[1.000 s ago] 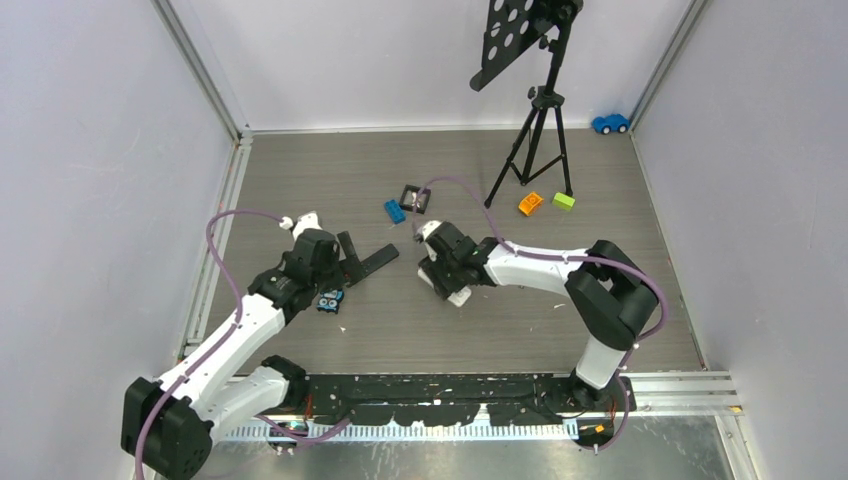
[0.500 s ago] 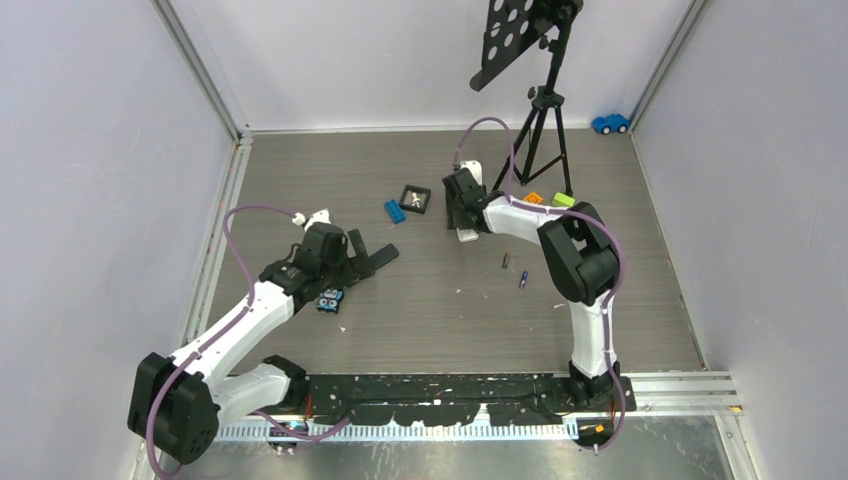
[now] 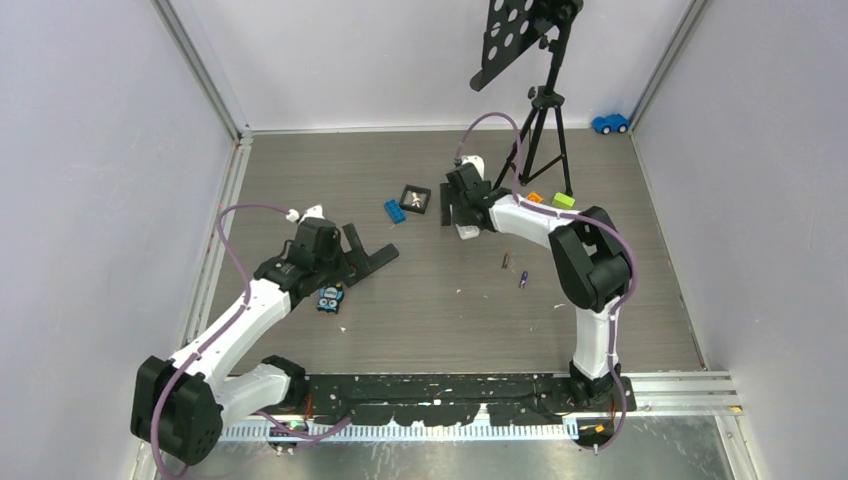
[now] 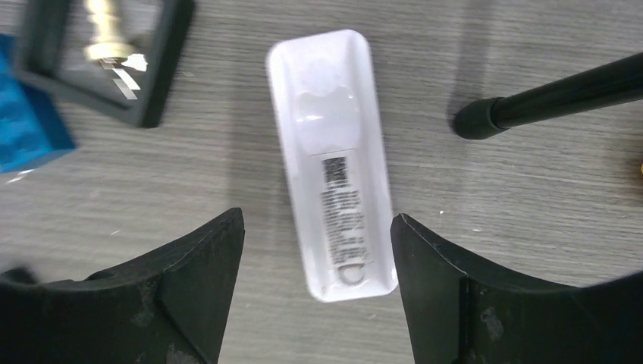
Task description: Load the batteries into the remote control
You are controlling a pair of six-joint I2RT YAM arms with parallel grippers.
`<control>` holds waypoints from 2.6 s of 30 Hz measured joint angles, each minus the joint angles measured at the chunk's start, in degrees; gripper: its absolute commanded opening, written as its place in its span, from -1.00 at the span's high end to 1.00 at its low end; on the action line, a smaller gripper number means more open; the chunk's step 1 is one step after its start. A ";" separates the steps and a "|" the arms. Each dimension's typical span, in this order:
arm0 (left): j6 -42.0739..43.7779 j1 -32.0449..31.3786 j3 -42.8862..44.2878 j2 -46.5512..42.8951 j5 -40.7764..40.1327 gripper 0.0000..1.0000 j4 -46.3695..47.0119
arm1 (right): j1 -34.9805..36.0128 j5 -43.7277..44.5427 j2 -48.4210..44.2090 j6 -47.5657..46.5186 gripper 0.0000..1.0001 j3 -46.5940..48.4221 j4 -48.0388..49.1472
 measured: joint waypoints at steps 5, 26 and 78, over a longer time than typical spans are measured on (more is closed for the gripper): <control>-0.02 4.22 -0.57 -0.46 1.84 -0.80 0.13 | 2.95 -2.97 -3.72 0.02 -0.39 -0.44 2.56; -0.28 7.56 -3.78 -7.13 4.35 -0.60 -1.27 | 15.80 -17.49 17.86 7.78 0.25 18.18 11.47; -3.10 8.04 -6.21 -16.35 -0.55 -0.91 -5.29 | 28.39 -11.87 2.97 -6.73 0.73 1.09 0.52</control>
